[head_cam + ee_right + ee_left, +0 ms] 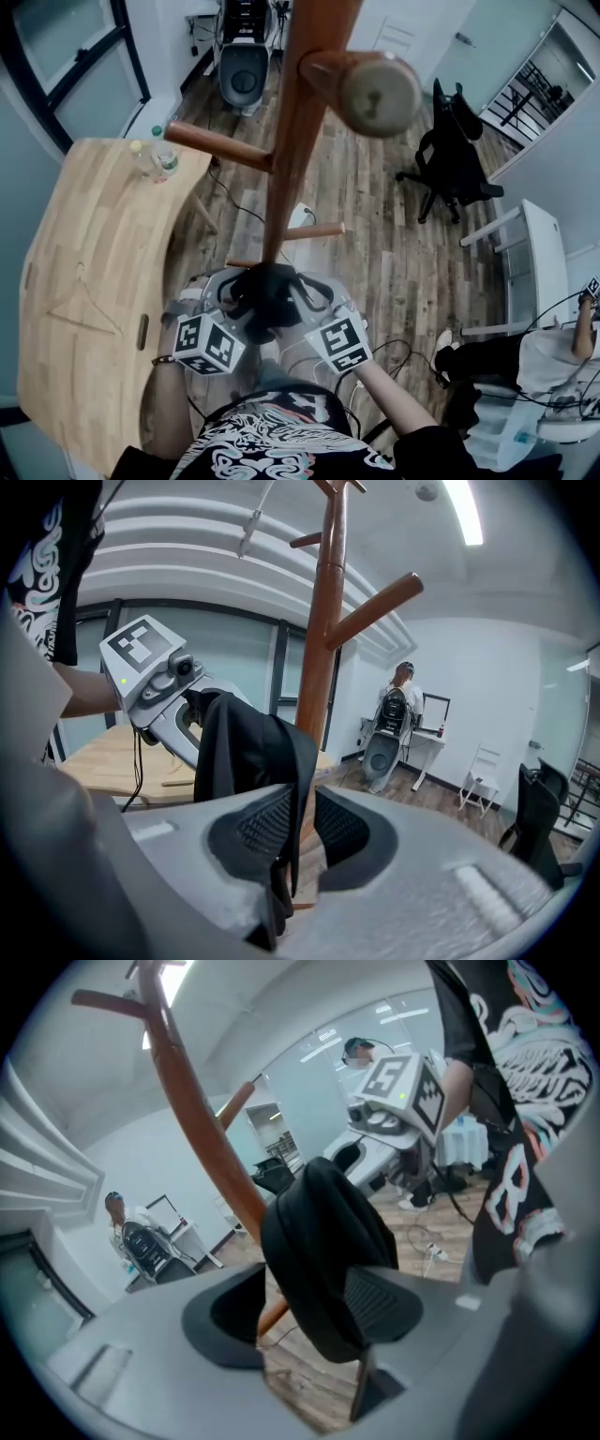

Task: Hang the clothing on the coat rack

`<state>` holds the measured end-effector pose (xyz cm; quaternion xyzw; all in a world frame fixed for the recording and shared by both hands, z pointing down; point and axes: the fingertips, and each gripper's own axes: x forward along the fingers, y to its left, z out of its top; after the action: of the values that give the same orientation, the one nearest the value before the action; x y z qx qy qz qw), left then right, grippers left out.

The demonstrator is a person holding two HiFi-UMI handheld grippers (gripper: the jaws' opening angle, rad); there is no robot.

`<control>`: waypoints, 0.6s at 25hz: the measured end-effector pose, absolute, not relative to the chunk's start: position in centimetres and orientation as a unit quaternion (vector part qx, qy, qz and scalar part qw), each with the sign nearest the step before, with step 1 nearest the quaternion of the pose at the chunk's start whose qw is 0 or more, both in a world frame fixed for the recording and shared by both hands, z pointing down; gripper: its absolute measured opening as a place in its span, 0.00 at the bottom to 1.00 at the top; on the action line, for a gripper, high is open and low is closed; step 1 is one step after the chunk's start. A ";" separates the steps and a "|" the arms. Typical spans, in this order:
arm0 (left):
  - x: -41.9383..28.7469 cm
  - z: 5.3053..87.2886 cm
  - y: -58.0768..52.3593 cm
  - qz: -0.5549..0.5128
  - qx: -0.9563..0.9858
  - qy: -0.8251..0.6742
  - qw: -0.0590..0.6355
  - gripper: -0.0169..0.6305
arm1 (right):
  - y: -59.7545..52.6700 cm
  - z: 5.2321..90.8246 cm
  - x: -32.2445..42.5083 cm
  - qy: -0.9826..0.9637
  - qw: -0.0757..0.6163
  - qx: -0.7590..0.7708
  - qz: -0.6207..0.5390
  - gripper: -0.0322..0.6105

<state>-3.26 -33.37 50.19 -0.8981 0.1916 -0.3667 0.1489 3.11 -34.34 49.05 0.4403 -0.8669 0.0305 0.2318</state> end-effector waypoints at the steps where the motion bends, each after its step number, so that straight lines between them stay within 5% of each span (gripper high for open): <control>1: -3.4 50.2 -33.3 -0.364 -0.900 0.194 0.143 0.42 | -34.2 49.0 3.2 -0.866 0.231 0.442 0.031 0.15; 12: -4.9 47.7 -33.2 -0.281 -0.922 0.240 0.113 0.39 | -33.0 47.5 3.8 -0.857 0.216 0.467 0.015 0.15; 15: -5.0 44.7 -33.5 -0.223 -0.928 0.277 0.115 0.17 | -32.6 46.8 4.1 -0.855 0.210 0.474 0.011 0.15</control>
<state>-4.98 -33.46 44.70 -0.9278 0.2765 -0.2229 0.1146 4.10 -32.58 46.78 0.4745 -0.8548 0.0108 0.2101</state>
